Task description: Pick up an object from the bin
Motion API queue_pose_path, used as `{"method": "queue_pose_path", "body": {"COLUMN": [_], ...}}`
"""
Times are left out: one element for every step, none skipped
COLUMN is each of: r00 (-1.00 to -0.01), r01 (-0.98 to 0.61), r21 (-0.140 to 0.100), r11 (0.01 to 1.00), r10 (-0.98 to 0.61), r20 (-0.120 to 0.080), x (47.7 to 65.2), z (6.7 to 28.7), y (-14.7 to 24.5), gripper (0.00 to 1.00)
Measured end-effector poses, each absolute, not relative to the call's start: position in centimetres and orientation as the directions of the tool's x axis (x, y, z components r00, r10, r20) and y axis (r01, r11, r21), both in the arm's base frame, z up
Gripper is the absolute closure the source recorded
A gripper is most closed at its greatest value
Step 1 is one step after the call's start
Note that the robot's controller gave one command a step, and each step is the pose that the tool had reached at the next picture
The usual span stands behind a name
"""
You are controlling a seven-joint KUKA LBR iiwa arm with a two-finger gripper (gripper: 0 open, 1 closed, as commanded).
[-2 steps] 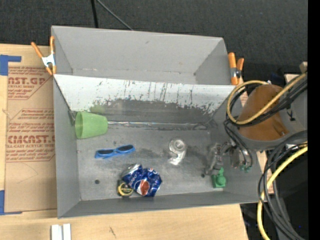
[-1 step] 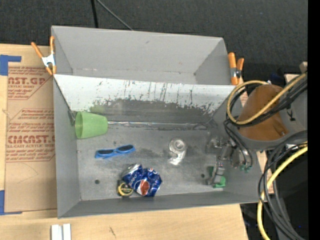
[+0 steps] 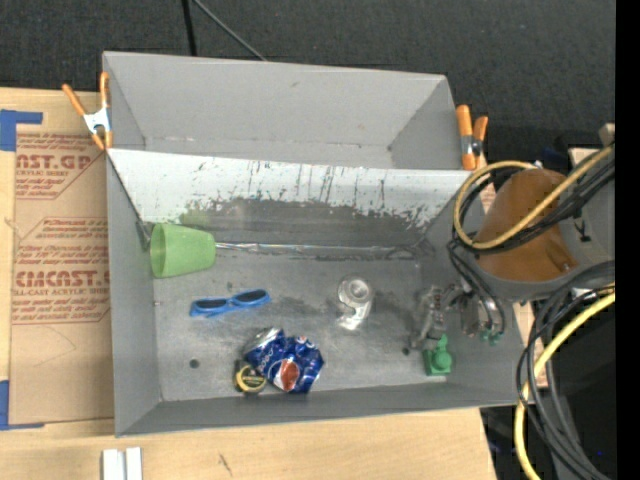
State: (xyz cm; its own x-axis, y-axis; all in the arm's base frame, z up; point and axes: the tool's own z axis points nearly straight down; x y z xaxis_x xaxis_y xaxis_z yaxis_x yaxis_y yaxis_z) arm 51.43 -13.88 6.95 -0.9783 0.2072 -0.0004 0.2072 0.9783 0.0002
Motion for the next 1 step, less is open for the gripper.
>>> {"method": "queue_pose_path", "body": {"r00": [-0.978], "r01": [0.207], "r21": [0.0], "r11": [0.978], "r10": [0.207], "r20": [0.0], "x": [51.43], "z": [6.95], "y": [-13.88], "gripper": [0.0]}}
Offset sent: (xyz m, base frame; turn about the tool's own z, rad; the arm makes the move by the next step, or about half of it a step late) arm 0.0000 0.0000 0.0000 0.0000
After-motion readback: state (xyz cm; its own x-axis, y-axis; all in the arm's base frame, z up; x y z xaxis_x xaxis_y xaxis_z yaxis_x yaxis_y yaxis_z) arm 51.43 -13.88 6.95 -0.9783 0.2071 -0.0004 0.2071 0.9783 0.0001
